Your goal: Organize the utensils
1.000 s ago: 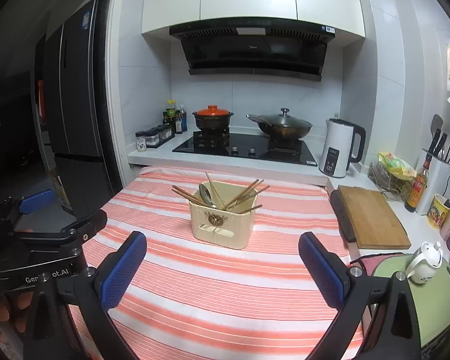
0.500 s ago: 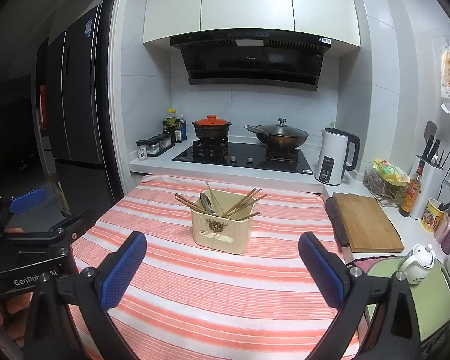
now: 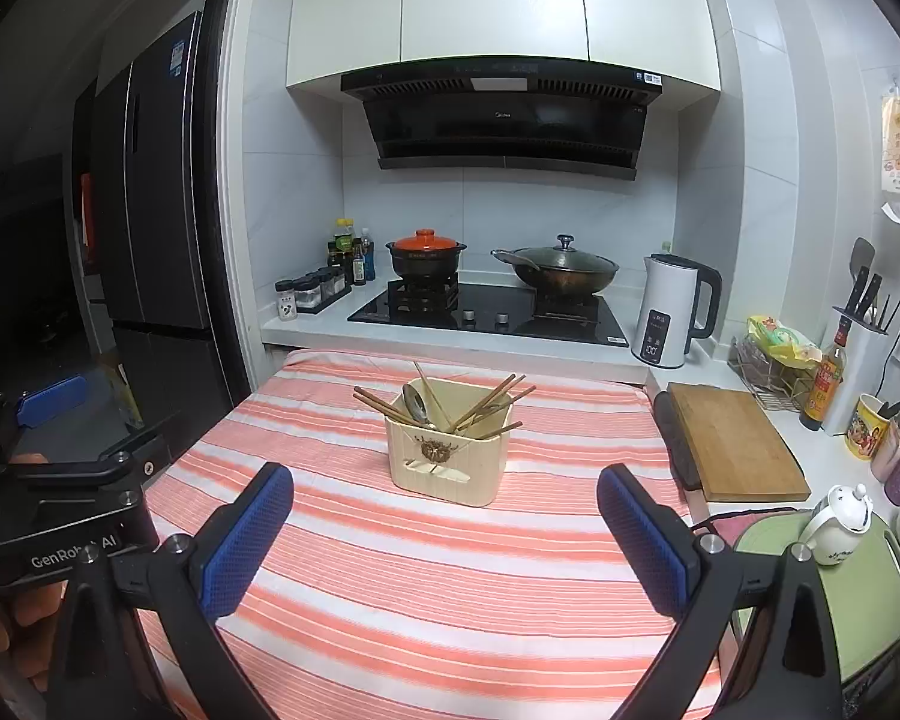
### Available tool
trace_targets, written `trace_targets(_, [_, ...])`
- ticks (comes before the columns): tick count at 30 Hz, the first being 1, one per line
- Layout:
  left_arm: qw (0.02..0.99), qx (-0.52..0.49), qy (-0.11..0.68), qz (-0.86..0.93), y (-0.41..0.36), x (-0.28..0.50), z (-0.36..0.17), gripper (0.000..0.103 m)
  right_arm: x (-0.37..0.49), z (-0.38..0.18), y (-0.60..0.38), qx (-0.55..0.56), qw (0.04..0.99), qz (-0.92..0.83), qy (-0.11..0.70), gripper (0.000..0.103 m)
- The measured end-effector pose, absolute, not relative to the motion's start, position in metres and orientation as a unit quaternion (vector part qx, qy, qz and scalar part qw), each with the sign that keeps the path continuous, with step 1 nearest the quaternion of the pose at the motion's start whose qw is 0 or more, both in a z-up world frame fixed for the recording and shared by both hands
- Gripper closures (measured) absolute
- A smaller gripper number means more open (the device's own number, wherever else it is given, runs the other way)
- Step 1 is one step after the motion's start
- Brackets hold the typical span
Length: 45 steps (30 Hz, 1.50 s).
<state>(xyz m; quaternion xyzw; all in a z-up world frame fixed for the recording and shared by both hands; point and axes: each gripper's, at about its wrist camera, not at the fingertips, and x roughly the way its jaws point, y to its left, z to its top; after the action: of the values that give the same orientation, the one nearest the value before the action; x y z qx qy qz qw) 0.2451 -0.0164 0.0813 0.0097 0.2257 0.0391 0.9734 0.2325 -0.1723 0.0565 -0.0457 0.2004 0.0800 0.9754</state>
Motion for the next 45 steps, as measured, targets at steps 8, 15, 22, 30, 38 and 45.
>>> trace_targets(8, [0.973,0.008,0.228,0.038,-0.0152,0.2447,0.0814,0.000,0.2317,0.0574,-0.1705,-0.048,0.976,0.082,0.198,0.000])
trace_targets(15, [0.973,0.007,0.227,0.037,-0.0148,0.2462,0.0824,0.000,0.2310,0.0573,-0.1701,-0.049,0.975,0.082,0.198,0.000])
trace_targets(22, [0.973,0.004,0.227,0.035,-0.0157,0.2464,0.0824,0.000,0.2306,0.0580,-0.1685,-0.051,0.976,0.082,0.198,0.000])
trace_targets(30, [0.973,0.003,0.226,0.033,-0.0162,0.2468,0.0816,0.000,0.2295,0.0597,-0.1675,-0.051,0.976,0.084,0.196,0.000])
trace_targets(38, [0.973,0.000,0.227,0.029,-0.0166,0.2449,0.0802,0.000,0.2286,0.0600,-0.1669,-0.052,0.976,0.084,0.197,0.000])
trace_targets(45, [0.973,-0.001,0.229,0.029,-0.0165,0.2455,0.0804,0.000,0.2282,0.0602,-0.1668,-0.050,0.975,0.084,0.197,0.000])
